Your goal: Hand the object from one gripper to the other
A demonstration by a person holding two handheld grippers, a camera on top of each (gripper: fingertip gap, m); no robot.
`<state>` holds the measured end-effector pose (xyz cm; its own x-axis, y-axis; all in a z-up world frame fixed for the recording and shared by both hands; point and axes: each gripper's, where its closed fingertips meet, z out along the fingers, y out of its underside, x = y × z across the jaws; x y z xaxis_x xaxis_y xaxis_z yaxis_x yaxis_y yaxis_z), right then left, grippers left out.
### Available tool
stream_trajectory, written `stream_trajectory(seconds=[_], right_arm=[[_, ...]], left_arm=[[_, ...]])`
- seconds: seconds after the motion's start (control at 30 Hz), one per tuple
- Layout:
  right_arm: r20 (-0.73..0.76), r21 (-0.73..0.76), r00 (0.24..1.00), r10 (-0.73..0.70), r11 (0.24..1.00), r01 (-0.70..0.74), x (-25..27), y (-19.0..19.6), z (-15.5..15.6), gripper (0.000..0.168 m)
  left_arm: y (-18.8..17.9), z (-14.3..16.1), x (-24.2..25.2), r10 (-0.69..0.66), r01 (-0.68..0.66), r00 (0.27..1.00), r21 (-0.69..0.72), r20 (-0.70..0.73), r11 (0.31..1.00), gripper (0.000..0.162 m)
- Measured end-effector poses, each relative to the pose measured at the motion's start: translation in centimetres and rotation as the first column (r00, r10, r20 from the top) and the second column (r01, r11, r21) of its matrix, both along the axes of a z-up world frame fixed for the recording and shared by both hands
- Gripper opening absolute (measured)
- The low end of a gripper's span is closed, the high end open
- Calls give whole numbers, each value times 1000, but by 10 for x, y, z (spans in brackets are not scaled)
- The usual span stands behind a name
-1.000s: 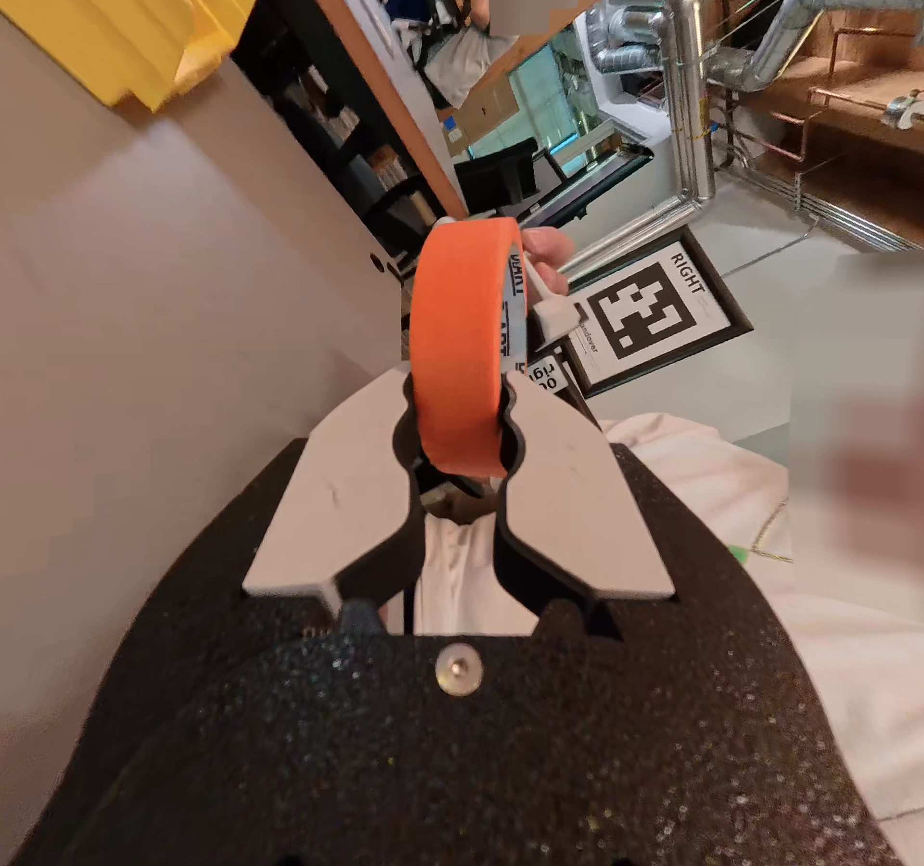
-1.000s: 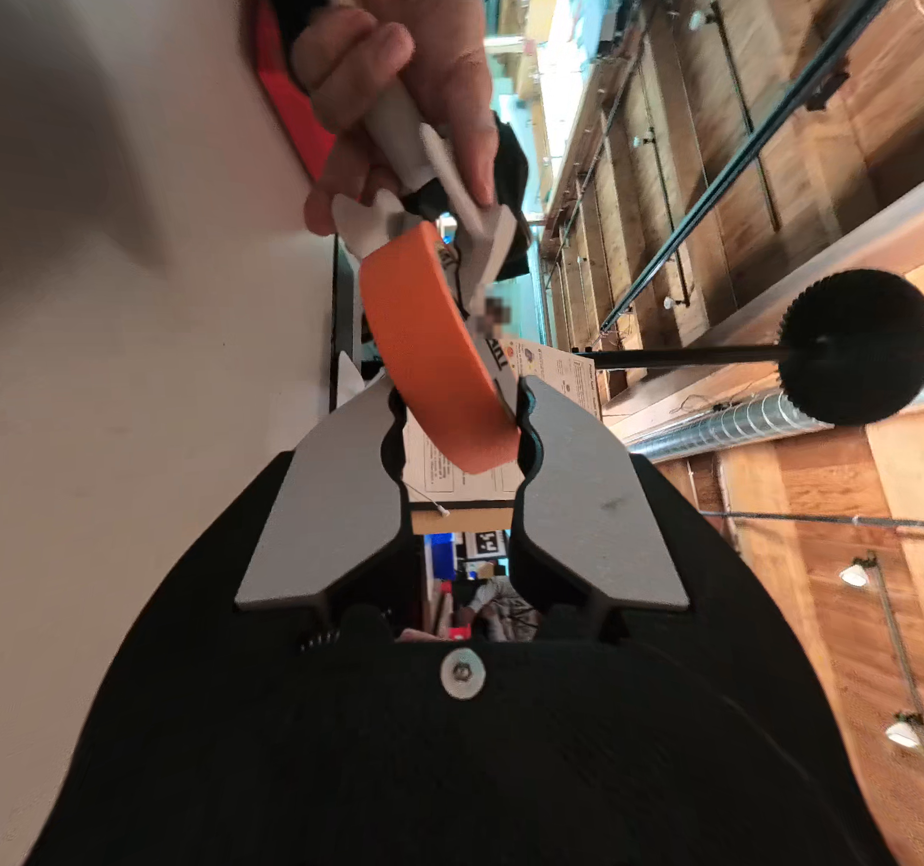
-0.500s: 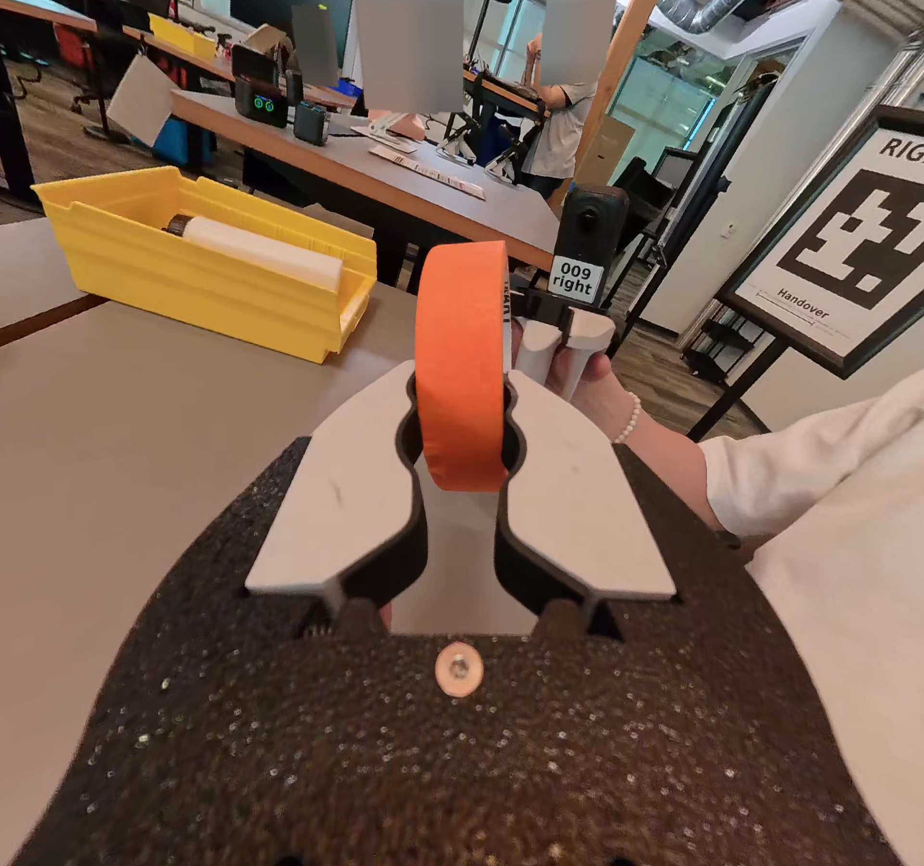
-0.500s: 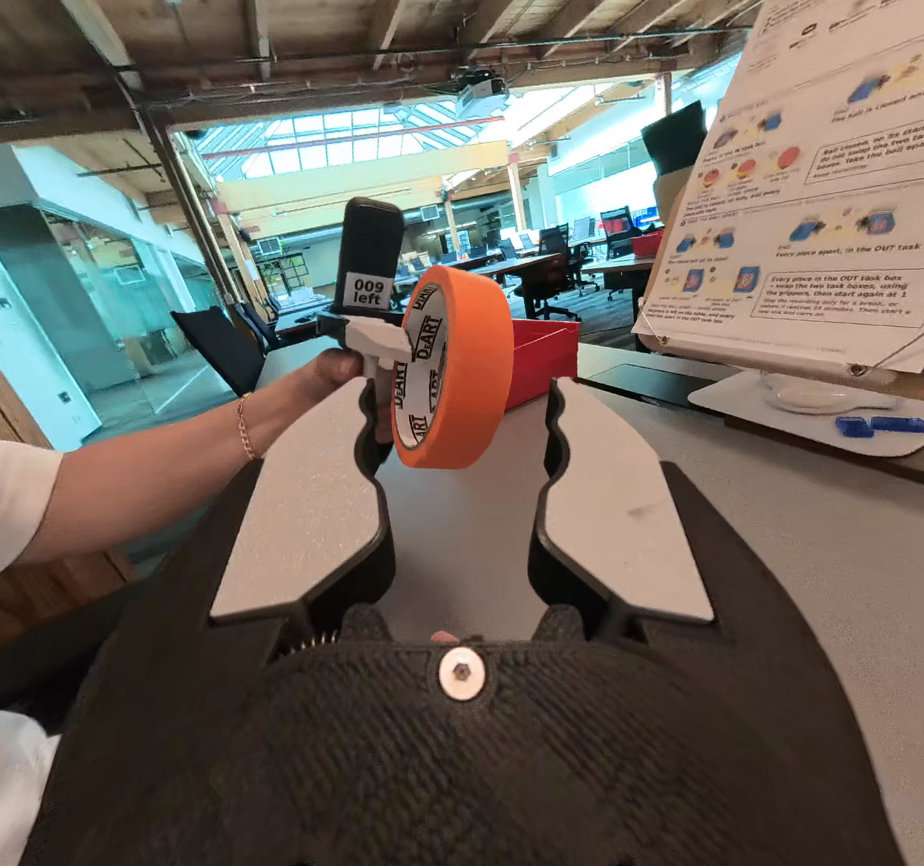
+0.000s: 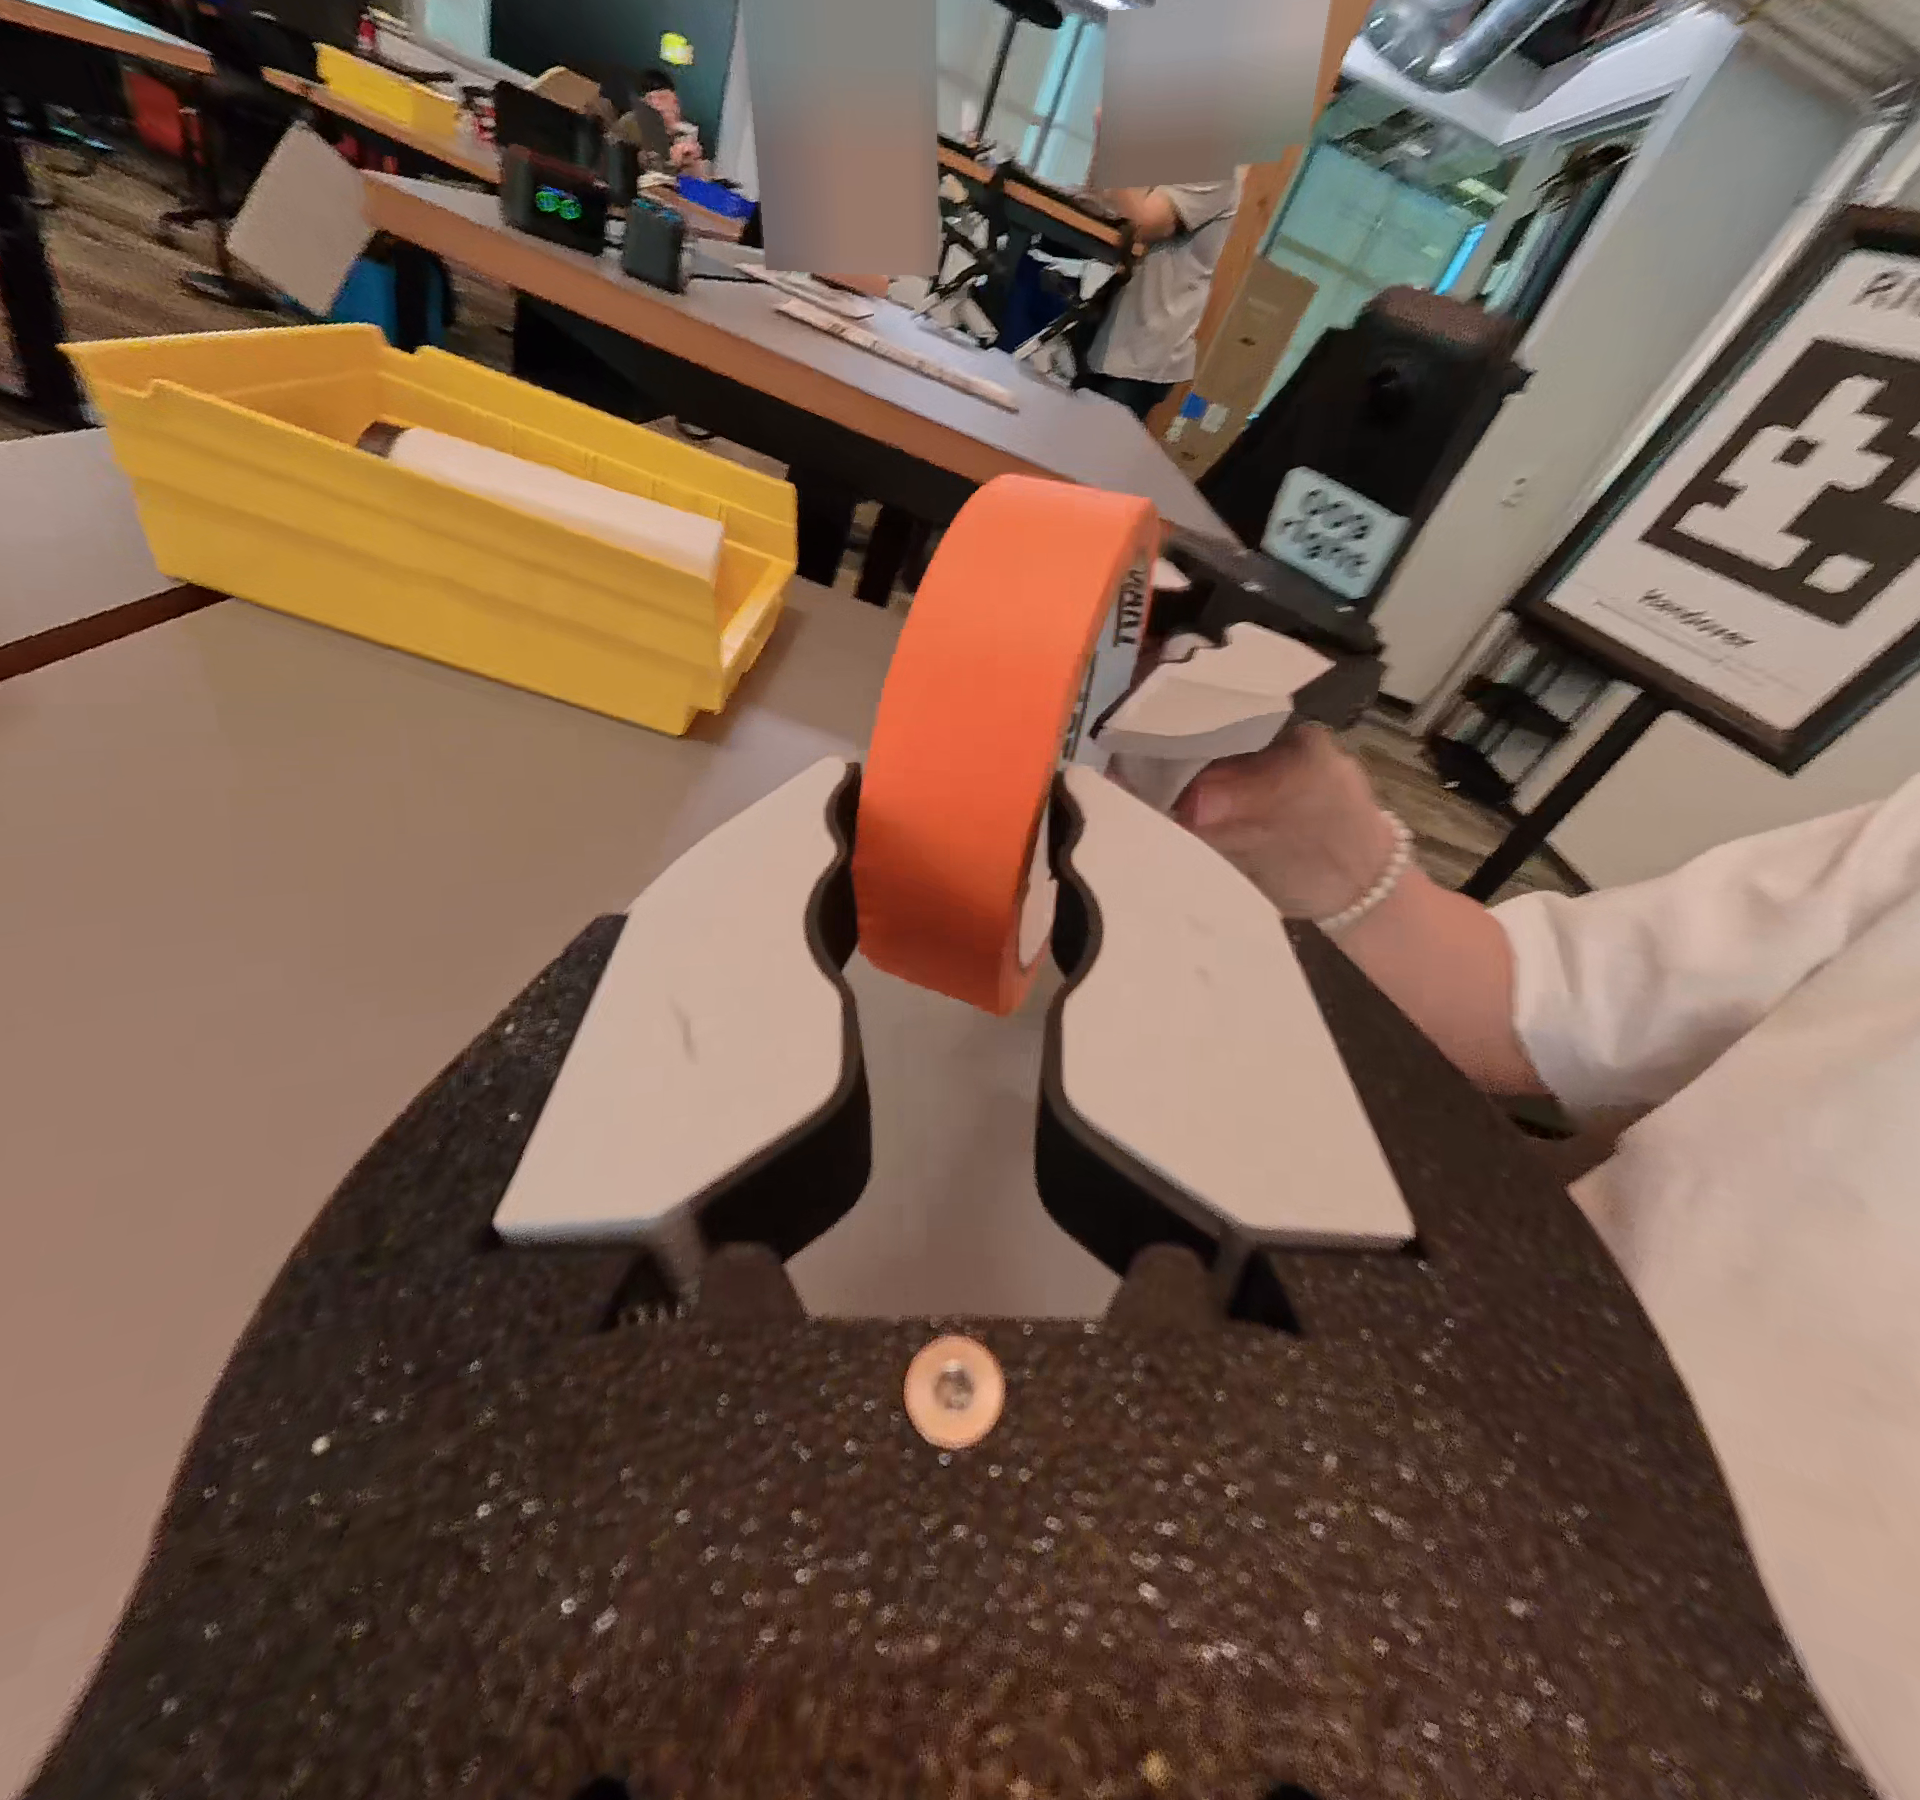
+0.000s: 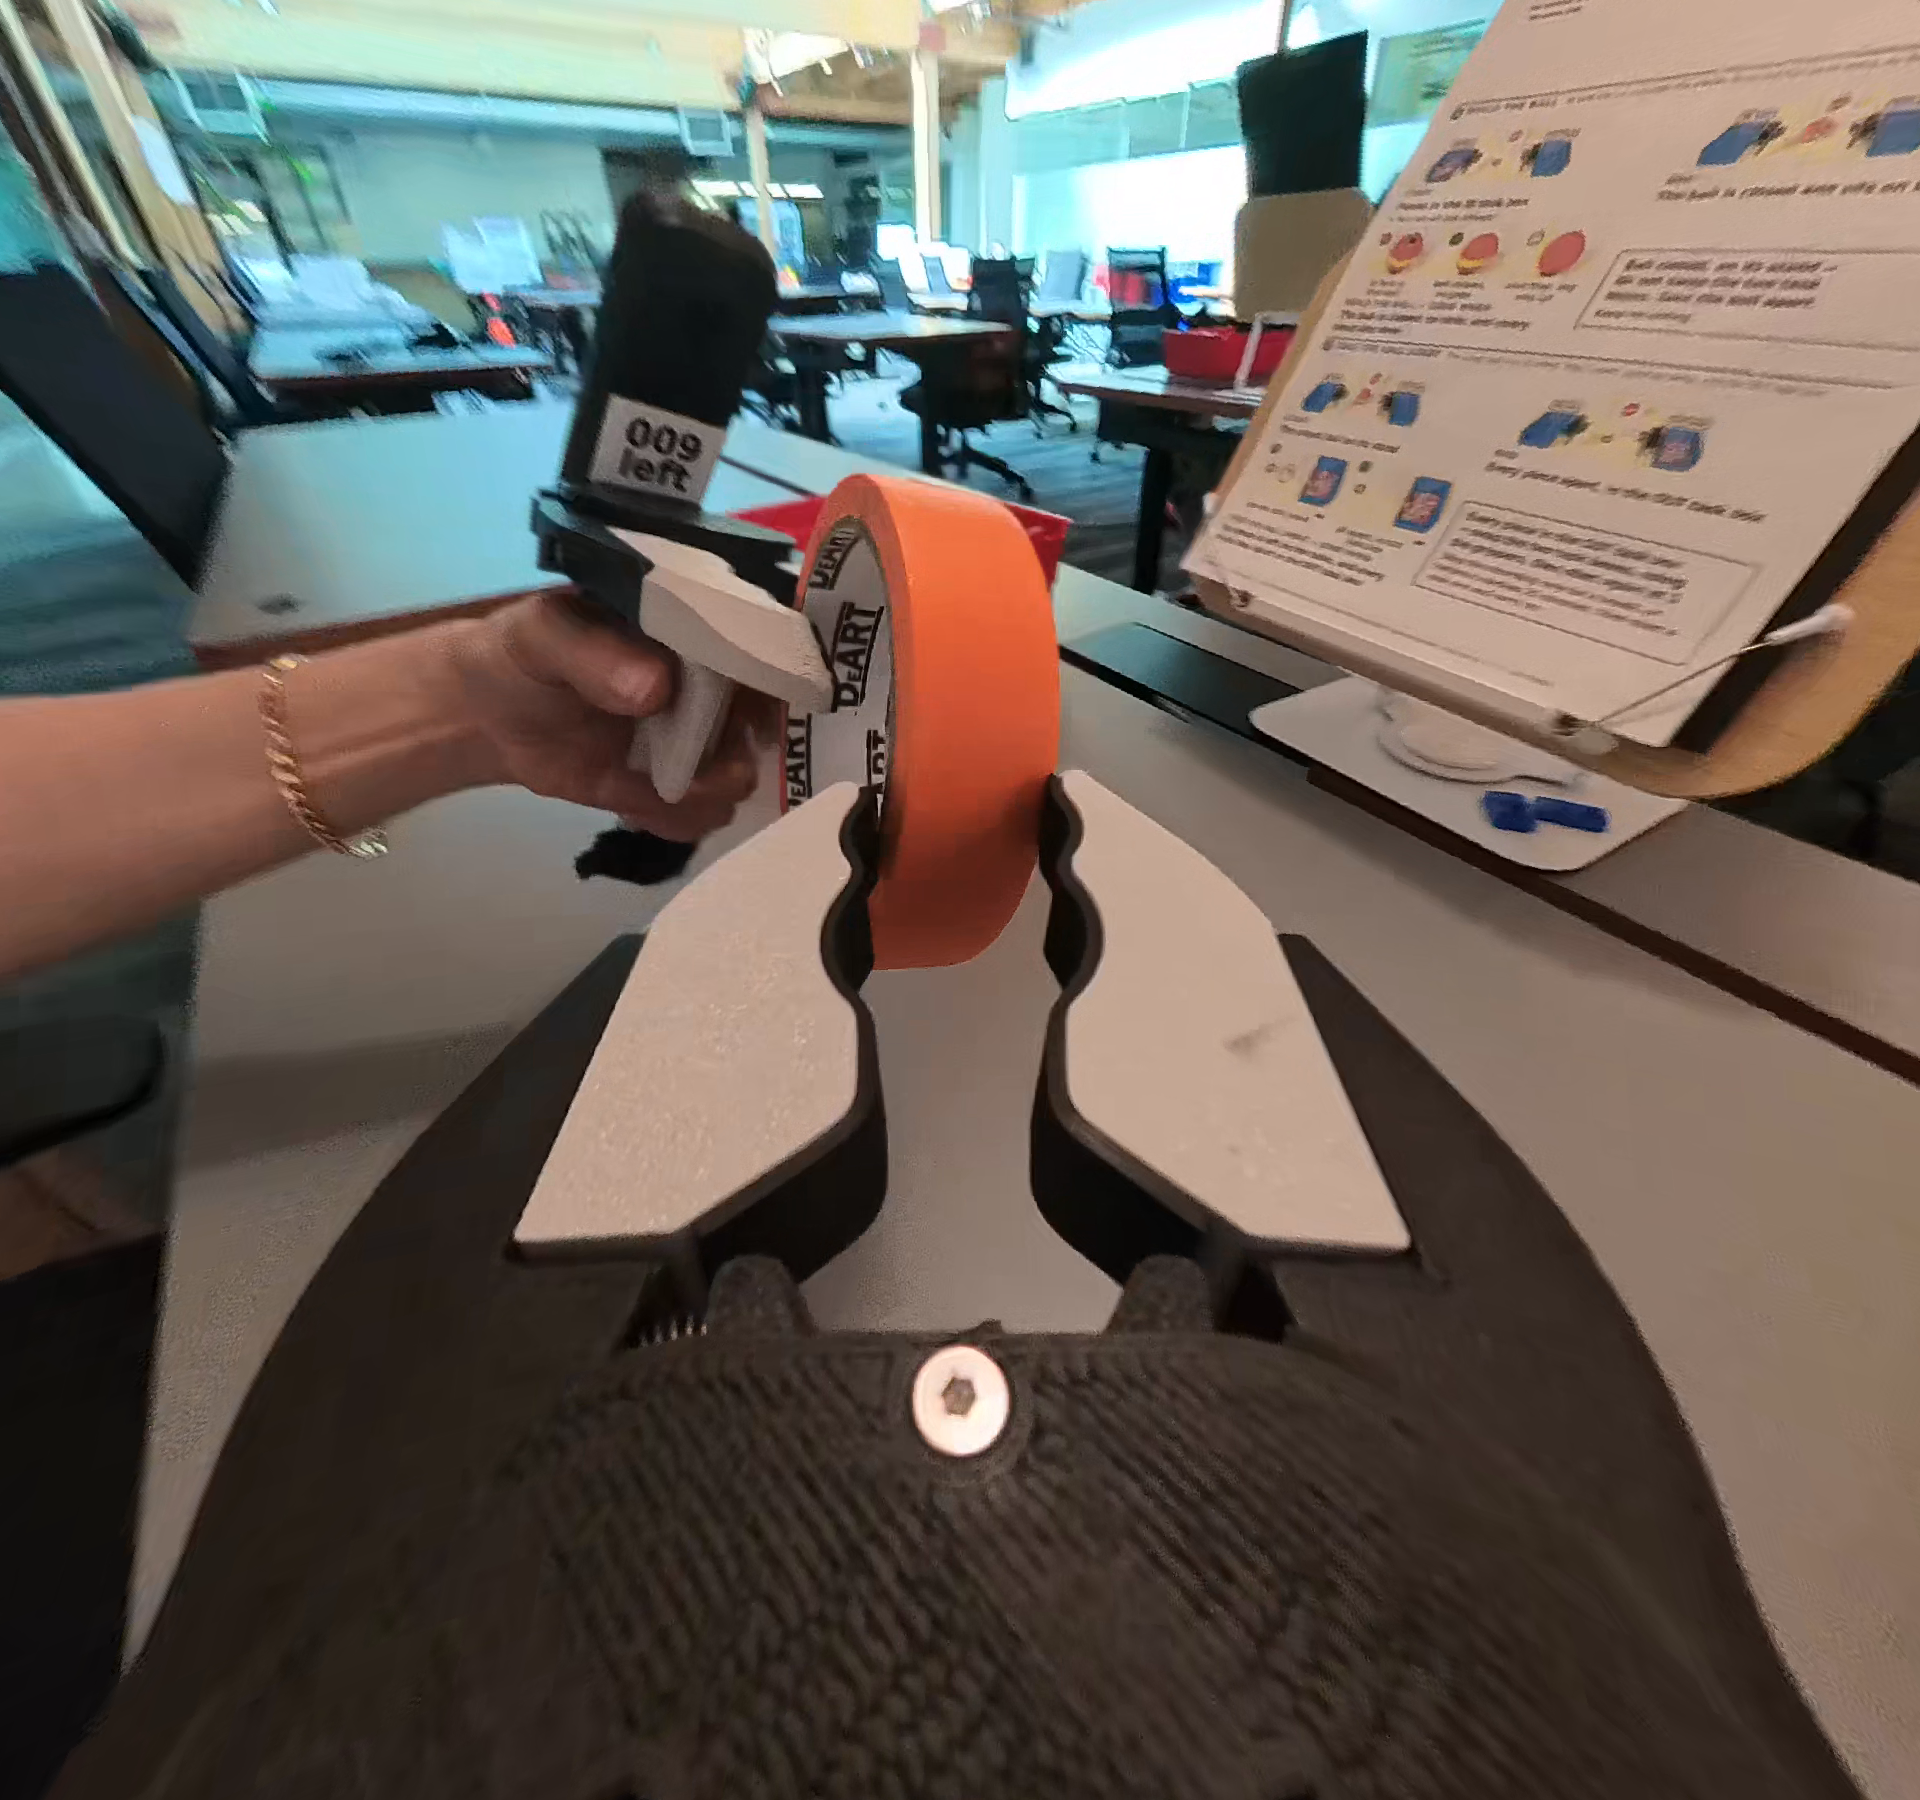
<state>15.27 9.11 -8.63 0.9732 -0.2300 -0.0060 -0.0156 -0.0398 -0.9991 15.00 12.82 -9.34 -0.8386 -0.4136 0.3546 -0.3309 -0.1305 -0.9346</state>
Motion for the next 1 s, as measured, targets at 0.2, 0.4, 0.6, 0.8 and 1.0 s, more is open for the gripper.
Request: stream_trajectory(seconds=[0.2,0.4,0.6,0.8,1.0], right_arm=[[91,-136,989,-116,982,127,9,-5,-10,29],[124,-171,967,-224,955,243,29,-24,-7,29],[182,-123,856,-483,853,508,89,-110,30,29],[126,-217,703,-700,672,708,192,-194,38,29],[-173,-374,701,-692,705,603,266,-196,-29,29]], left_arm=[[13,-4,10,159,-164,984,68,75,984,45],[22,-6,4,209,-218,973,92,94,972,48],[32,-18,-17,231,-240,968,101,93,965,46],[37,-25,-35,231,-238,969,83,91,968,42],[39,-24,-43,231,-233,970,15,74,972,39]])
